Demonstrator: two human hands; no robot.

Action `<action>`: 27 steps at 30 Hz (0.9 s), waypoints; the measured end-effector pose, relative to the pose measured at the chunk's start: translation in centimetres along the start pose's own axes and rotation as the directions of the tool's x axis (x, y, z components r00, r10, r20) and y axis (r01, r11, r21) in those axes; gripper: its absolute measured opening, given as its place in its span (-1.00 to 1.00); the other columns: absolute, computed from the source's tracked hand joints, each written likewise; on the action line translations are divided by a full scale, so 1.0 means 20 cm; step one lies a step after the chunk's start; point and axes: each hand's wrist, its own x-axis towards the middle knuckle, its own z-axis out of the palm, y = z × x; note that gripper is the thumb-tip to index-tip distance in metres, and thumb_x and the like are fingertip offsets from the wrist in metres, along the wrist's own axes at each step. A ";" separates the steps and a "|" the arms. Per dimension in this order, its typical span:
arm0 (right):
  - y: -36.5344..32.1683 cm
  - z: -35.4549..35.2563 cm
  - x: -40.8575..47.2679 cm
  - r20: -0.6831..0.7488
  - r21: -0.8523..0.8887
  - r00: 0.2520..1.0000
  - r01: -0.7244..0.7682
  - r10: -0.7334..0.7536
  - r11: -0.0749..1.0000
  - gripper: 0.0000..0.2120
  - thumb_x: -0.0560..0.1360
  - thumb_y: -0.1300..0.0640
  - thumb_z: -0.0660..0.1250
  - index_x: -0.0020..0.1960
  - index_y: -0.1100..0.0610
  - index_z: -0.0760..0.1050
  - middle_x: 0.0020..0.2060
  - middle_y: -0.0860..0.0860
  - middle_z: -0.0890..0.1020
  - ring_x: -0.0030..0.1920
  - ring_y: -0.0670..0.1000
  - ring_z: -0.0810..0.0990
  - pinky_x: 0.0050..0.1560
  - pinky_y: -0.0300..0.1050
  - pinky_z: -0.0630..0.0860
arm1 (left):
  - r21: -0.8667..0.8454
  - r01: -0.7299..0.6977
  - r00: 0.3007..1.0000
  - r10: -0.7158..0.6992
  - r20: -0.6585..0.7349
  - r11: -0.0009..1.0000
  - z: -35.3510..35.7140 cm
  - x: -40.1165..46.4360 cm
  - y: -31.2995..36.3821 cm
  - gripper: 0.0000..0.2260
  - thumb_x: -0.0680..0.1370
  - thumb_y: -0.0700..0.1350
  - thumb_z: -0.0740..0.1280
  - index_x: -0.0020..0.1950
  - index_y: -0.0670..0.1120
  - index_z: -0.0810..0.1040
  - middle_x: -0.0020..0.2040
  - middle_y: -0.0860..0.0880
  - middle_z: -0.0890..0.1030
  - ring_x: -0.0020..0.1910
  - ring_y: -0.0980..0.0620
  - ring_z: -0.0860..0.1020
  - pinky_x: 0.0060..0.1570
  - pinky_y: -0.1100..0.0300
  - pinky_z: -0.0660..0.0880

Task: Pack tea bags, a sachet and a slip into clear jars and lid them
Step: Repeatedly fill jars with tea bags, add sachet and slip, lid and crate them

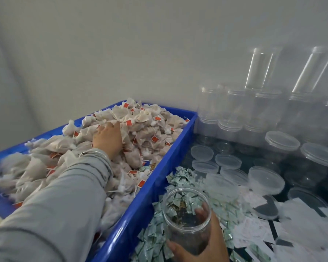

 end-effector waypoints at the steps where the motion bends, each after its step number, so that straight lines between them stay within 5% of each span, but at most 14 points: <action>1: 0.01 -0.02 0.04 0.016 -0.027 0.994 -0.104 0.105 0.994 -0.11 -0.27 0.84 -0.07 -0.07 0.31 0.45 -0.15 0.41 0.53 0.06 0.53 0.35 0.13 0.17 0.07 | 0.040 -0.013 1.000 0.013 -0.004 0.999 0.01 0.01 0.00 -0.63 0.57 -0.17 0.17 0.39 -0.12 0.31 0.30 -0.17 0.44 0.30 -0.22 0.39 0.24 -0.11 0.36; 3: 0.01 -0.13 0.06 0.281 -0.064 0.914 -0.287 0.293 0.956 -0.21 -0.04 0.80 0.31 -0.02 0.11 0.46 -0.18 0.01 0.68 0.03 0.07 0.63 -0.02 -0.25 0.46 | 0.099 -0.019 1.000 0.016 0.024 0.995 0.02 0.01 0.02 -0.73 0.58 -0.15 0.18 0.27 -0.12 0.45 0.19 -0.13 0.51 0.20 -0.16 0.48 0.18 -0.06 0.44; 4: 0.02 -0.19 0.07 0.417 -0.080 0.837 -0.354 0.353 0.932 -0.25 -0.01 0.59 0.53 0.00 0.01 0.45 -0.19 -0.15 0.68 -0.09 -0.20 0.64 -0.21 -0.44 0.48 | 0.128 -0.013 0.999 0.007 0.048 0.992 0.01 0.01 0.02 -0.76 0.58 -0.17 0.19 0.21 -0.12 0.51 0.13 -0.12 0.54 0.14 -0.13 0.51 0.14 -0.02 0.47; 6: 0.06 -0.28 0.09 0.498 -0.127 0.776 -0.376 0.387 0.918 -0.19 -0.12 0.23 0.69 0.02 -0.08 0.43 -0.14 -0.28 0.64 -0.10 -0.40 0.57 -0.26 -0.54 0.45 | 0.186 -0.014 0.998 0.002 0.063 0.982 0.01 0.01 0.02 -0.80 0.57 -0.20 0.21 0.12 -0.13 0.57 0.03 -0.10 0.57 0.04 -0.10 0.55 0.05 0.05 0.51; 10: 0.05 -0.26 0.09 0.563 -0.202 0.747 -0.291 0.354 0.935 -0.07 -0.21 -0.06 0.69 0.10 -0.15 0.40 -0.01 -0.46 0.55 0.01 -0.38 0.55 -0.14 -0.48 0.49 | 0.110 -0.059 0.993 0.047 0.104 0.992 0.03 0.02 0.01 -0.78 0.58 -0.18 0.18 0.14 -0.15 0.55 0.06 -0.12 0.56 0.04 -0.11 0.55 0.03 0.07 0.49; 13: 0.08 -0.29 0.10 0.572 -0.250 0.753 -0.217 0.325 0.944 -0.07 -0.18 -0.01 0.69 0.13 -0.19 0.39 0.01 -0.43 0.56 0.01 -0.36 0.56 -0.13 -0.49 0.49 | 0.043 -0.145 0.942 0.125 0.311 0.988 0.05 0.01 0.03 -0.68 0.56 -0.11 0.25 0.30 -0.11 0.48 0.22 -0.12 0.54 0.18 -0.10 0.52 0.22 0.04 0.44; 17: 0.10 -0.31 0.13 0.543 -0.491 0.776 -0.018 0.321 0.871 0.23 -0.25 -0.38 0.58 0.37 -0.20 0.24 0.25 -0.29 0.44 0.30 -0.17 0.42 0.36 0.01 0.36 | 0.106 -0.200 0.907 0.143 0.397 0.974 0.06 0.00 0.05 -0.75 0.54 -0.17 0.24 0.19 -0.14 0.52 0.14 -0.09 0.59 0.09 -0.05 0.55 0.13 0.11 0.49; 20: 0.09 -0.29 0.15 0.556 -0.545 0.758 0.022 0.341 0.838 0.32 -0.25 -0.34 0.61 0.44 -0.09 0.20 0.34 -0.19 0.39 0.37 -0.07 0.36 0.40 0.10 0.30 | 0.065 -0.167 0.936 0.138 0.324 0.984 0.05 0.01 0.04 -0.83 0.56 -0.13 0.25 0.09 -0.14 0.55 0.05 -0.08 0.60 -0.02 -0.04 0.55 -0.01 0.16 0.49; 22: 0.11 -0.31 0.17 0.529 -0.543 0.778 0.004 0.339 0.840 0.24 -0.20 -0.24 0.65 0.40 -0.11 0.22 0.31 -0.18 0.42 0.34 -0.08 0.39 0.36 0.01 0.34 | -0.071 -0.119 0.960 0.133 0.246 0.990 0.01 0.02 0.05 -0.84 0.57 -0.10 0.27 0.05 -0.15 0.57 -0.07 -0.05 0.59 -0.12 0.00 0.53 -0.14 0.21 0.45; 24: 0.10 -0.32 0.17 0.503 -0.520 0.792 -0.043 0.347 0.853 0.17 -0.19 -0.24 0.63 0.34 -0.23 0.20 0.23 -0.32 0.41 0.24 -0.30 0.38 0.23 -0.27 0.37 | -0.290 -0.063 0.981 0.113 0.158 0.955 -0.07 0.02 0.07 -0.84 0.56 -0.06 0.31 -0.06 -0.14 0.59 -0.20 -0.03 0.57 -0.27 0.04 0.51 -0.31 0.25 0.38; 27: 0.12 -0.33 0.17 0.444 -0.471 0.798 -0.178 0.407 0.864 0.26 -0.22 -0.17 0.64 0.41 -0.10 0.20 0.25 -0.24 0.44 0.24 -0.19 0.43 0.32 -0.11 0.39 | -0.657 -0.024 0.987 0.121 0.102 0.754 -0.21 -0.04 0.13 -0.78 0.52 0.04 0.36 -0.26 -0.05 0.56 -0.42 0.03 0.49 -0.49 0.10 0.39 -0.44 0.26 0.32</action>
